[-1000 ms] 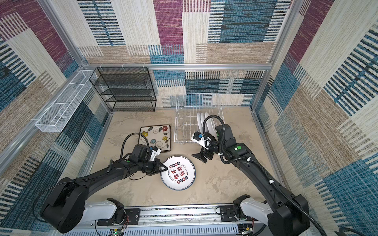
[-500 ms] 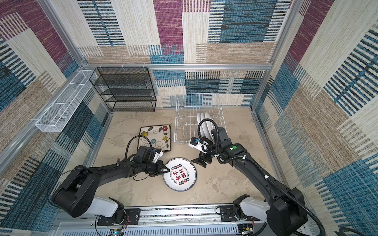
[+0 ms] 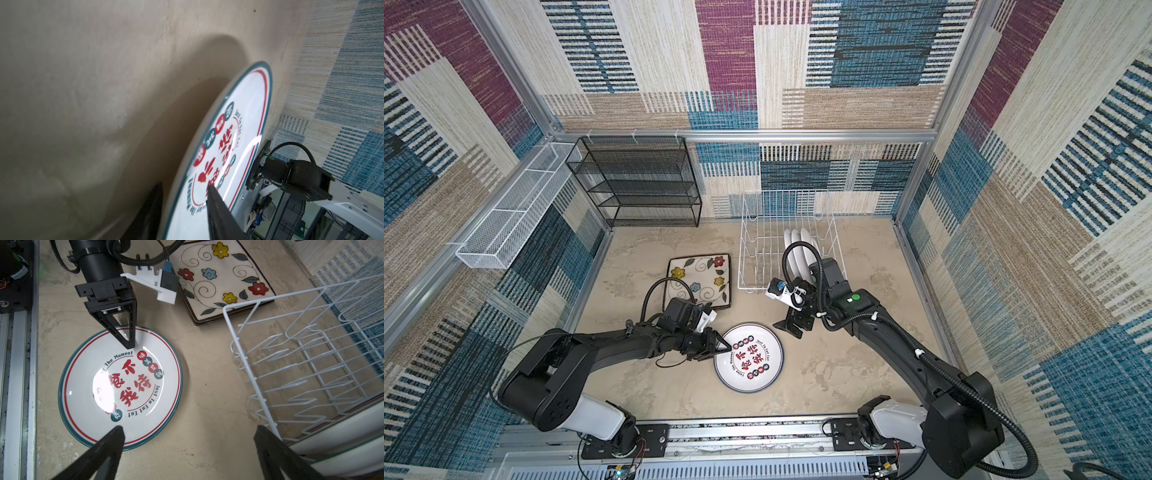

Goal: Unload the plates from the dish rack
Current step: Place the plate at the bottom-center of the table.

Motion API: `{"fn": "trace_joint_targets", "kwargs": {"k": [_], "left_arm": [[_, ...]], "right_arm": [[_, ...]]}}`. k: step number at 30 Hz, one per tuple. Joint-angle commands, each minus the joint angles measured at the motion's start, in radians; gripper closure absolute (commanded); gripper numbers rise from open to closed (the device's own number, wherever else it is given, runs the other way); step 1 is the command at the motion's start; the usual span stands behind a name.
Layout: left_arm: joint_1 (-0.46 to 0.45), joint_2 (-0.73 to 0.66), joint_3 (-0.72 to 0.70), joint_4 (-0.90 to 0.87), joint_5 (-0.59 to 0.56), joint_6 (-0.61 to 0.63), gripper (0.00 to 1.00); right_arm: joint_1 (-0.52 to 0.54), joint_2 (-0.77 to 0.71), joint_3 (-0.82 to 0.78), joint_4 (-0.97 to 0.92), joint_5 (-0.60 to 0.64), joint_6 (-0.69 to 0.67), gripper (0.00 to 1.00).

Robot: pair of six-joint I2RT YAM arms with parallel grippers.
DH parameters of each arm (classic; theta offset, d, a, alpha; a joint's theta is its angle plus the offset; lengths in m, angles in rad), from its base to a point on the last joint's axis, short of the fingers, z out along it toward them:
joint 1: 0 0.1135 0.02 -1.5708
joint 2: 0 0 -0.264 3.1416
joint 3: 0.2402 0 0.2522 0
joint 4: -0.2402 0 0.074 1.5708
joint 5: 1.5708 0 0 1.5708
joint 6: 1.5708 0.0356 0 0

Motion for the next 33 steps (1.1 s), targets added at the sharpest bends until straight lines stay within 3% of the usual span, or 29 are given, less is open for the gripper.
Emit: {"fn": "trace_joint_targets", "kwargs": {"k": [1,5,15,25,33], "left_arm": [[0.0,0.006,0.011,-0.038,-0.039,-0.002,0.51],[0.0,-0.01,0.032,-0.095,-0.068,0.017,0.41],[0.0,-0.148,0.111,-0.291,-0.185,0.088,0.32],[0.001,-0.23,0.443,-0.592,-0.301,0.257,0.31],[-0.002,-0.165,0.707,-0.607,-0.299,0.292,0.31]], "right_arm": [[0.002,-0.008,-0.011,0.046,0.026,-0.003,0.0],[0.001,-0.003,-0.005,0.052,0.033,-0.006,0.0],[0.001,-0.045,-0.04,0.186,0.118,-0.005,0.0],[0.0,-0.112,-0.069,0.341,0.333,0.124,0.0],[-0.023,-0.139,-0.06,0.369,0.363,0.208,0.0]]}}
